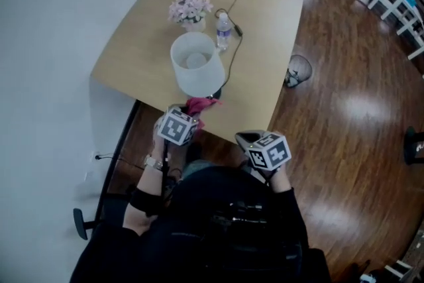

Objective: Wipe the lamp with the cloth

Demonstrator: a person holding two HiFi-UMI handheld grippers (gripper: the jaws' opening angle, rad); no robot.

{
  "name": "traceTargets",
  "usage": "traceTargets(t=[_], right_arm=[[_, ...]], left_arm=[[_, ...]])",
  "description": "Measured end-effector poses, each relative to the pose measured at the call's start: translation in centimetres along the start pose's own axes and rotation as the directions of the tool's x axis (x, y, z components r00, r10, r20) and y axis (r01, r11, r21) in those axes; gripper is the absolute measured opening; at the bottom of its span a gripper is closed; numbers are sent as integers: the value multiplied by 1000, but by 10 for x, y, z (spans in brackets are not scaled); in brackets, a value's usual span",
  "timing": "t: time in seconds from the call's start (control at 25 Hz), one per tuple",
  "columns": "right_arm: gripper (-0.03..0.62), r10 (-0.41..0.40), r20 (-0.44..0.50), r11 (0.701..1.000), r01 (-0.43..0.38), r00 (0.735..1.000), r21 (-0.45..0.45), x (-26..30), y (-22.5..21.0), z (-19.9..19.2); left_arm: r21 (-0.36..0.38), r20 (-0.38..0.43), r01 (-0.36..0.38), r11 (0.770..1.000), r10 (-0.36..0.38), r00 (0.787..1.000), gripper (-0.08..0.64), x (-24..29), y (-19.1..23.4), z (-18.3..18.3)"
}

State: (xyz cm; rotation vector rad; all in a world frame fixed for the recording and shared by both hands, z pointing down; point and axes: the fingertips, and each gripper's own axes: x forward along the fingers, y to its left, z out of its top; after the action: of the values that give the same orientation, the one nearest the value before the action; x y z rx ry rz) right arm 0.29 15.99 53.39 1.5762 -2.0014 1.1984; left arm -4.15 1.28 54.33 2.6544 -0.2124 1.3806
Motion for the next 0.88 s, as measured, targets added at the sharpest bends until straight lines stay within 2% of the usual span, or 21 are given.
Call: traceTargets(t=[0.08,0.2,0.32,0.48,0.6,0.88], right_arm=[[3,21,-13,999,-21,1000,-34,-6,-3,2],[5,54,-26,996,-56,998,-74,-12,-7,3],[4,87,-38,992,-90,995,-84,-16,-9,1],[3,128,-55,986,-133,990,-99,-17,-9,-3],[3,147,-50,983,-151,988,-104,-22,-10,-7],[4,192,-45,977,-195,980,-90,-41,-12,-19]], left_arm=[[-49,-1,-15,999,15,1000,115,0,-7,-8],[-77,121,-84,993,93,988,114,-38,-19,26],[-40,257,-163,986,168,952,114,-94,-31,84],[13,342,-290,957,268,900,114,-144,-31,143],[16,326,-343,939,319,890,114,-142,-23,153],[-53,162,-333,942,337,927,114,-89,-19,110]])
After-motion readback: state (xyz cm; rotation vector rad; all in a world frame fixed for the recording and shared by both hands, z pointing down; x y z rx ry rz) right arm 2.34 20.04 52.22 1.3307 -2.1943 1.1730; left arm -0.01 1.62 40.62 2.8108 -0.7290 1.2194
